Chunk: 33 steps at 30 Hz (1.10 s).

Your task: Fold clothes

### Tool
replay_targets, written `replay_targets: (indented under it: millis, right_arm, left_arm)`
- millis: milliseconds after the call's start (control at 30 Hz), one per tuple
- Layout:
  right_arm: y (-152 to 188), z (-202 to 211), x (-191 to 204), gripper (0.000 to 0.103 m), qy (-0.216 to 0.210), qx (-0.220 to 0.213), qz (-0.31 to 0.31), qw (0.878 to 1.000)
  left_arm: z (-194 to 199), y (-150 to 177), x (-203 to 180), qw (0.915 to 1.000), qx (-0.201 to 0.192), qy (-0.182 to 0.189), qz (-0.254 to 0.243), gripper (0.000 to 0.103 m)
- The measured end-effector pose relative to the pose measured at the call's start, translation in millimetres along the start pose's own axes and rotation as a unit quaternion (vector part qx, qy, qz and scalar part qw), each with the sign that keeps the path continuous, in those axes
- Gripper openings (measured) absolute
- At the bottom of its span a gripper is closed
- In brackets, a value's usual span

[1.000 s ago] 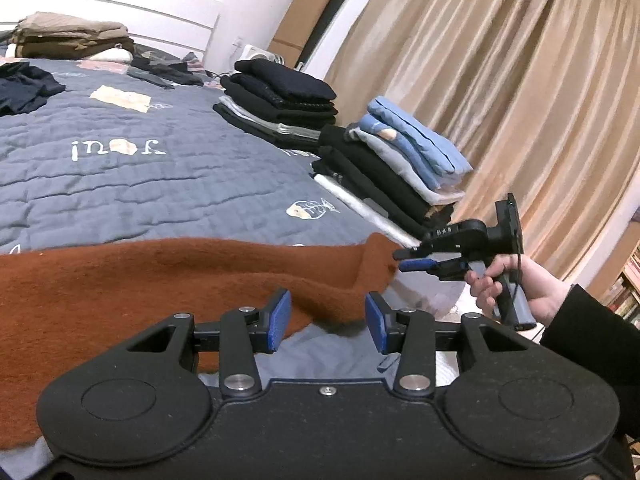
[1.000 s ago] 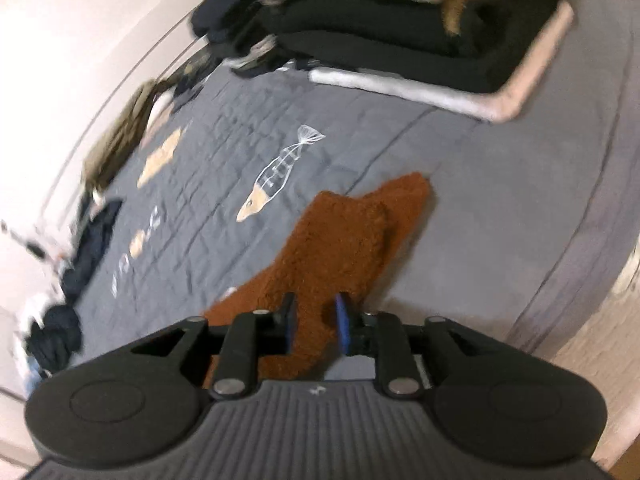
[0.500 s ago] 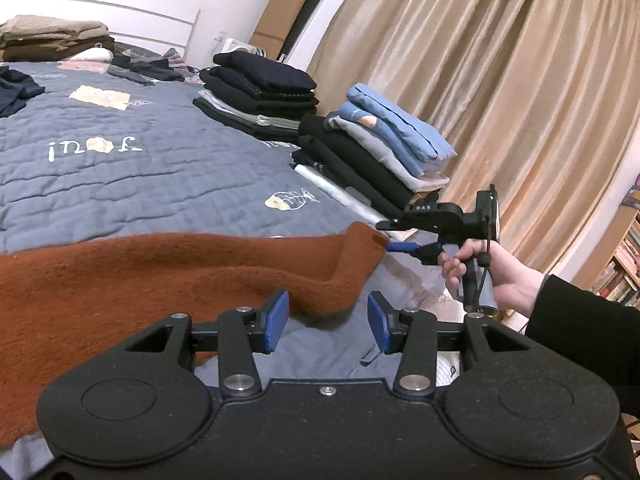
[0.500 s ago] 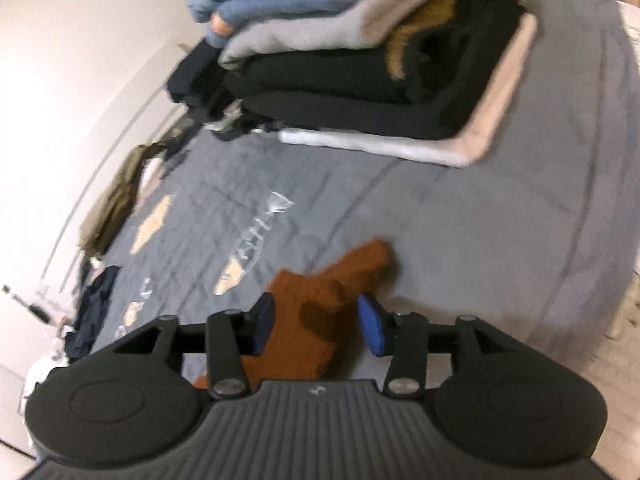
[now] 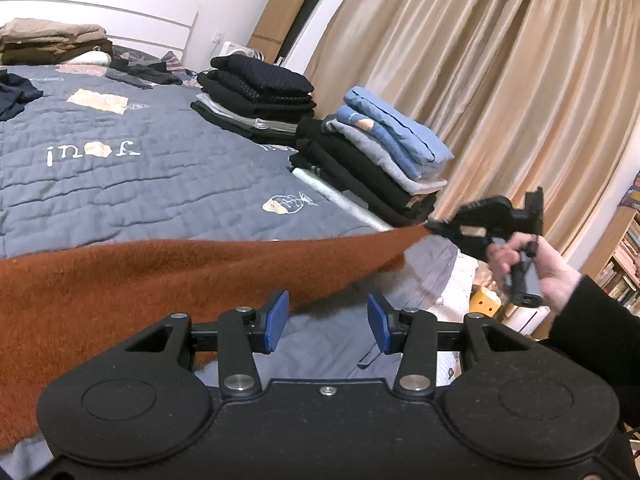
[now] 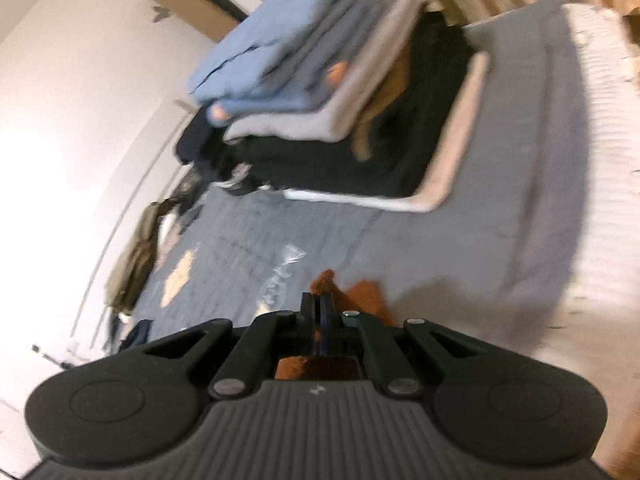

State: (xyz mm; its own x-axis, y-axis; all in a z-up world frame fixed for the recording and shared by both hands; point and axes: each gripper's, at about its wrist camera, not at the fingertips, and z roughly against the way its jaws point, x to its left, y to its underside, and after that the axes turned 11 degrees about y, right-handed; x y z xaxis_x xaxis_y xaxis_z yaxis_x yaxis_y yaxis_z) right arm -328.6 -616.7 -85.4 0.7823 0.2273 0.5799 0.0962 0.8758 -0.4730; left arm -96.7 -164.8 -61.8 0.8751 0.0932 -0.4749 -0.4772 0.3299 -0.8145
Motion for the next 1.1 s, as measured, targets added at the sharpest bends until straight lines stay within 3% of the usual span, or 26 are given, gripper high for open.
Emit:
replay_targets:
  millis: [167,300,367,400,433,467,633,1033,1100]
  right_arm:
    - [6,7,-19,0.004,0.079,0.080,0.087,0.990]
    - [-3,20,-26,0.007,0.119,0.030,0.117,0.986]
    - [-11,20,-17,0.021,0.108,0.005,0.136,0.985]
    - [-13,15,-8,0.028,0.102,-0.001,0.164,0.981]
    - [-14,7,1,0.042,0.101,-0.003,0.193,0.976]
    - [-13,-3,11,0.046,0.098,-0.001,0.216,0.971]
    - [-8,-54,51,0.047,0.081,0.025,0.289,0.954]
    - [-4,-120,72,0.047,0.097,0.065,0.319,0.941]
    - [-2,-123,75,0.032,0.087,0.077,0.316,0.942]
  left_arm:
    - [0,-1,-3,1.0000,0.002,0.004,-0.002,0.045]
    - [0,-2,-5,1.0000,0.000,0.005,-0.006,0.046]
    - [-1,-2,-6,1.0000,0.000,0.006,-0.008,0.047]
    - [-1,-2,-6,1.0000,0.000,0.006,-0.008,0.047]
    - [-1,-2,-6,1.0000,0.001,0.005,-0.007,0.047]
    - [-2,-2,-5,1.0000,0.001,0.005,-0.006,0.047]
    - [-3,-1,-4,1.0000,0.004,0.002,-0.007,0.047]
    - [-2,-5,6,1.0000,0.001,-0.006,0.002,0.049]
    - [-3,-5,6,1.0000,0.006,-0.006,0.002,0.049]
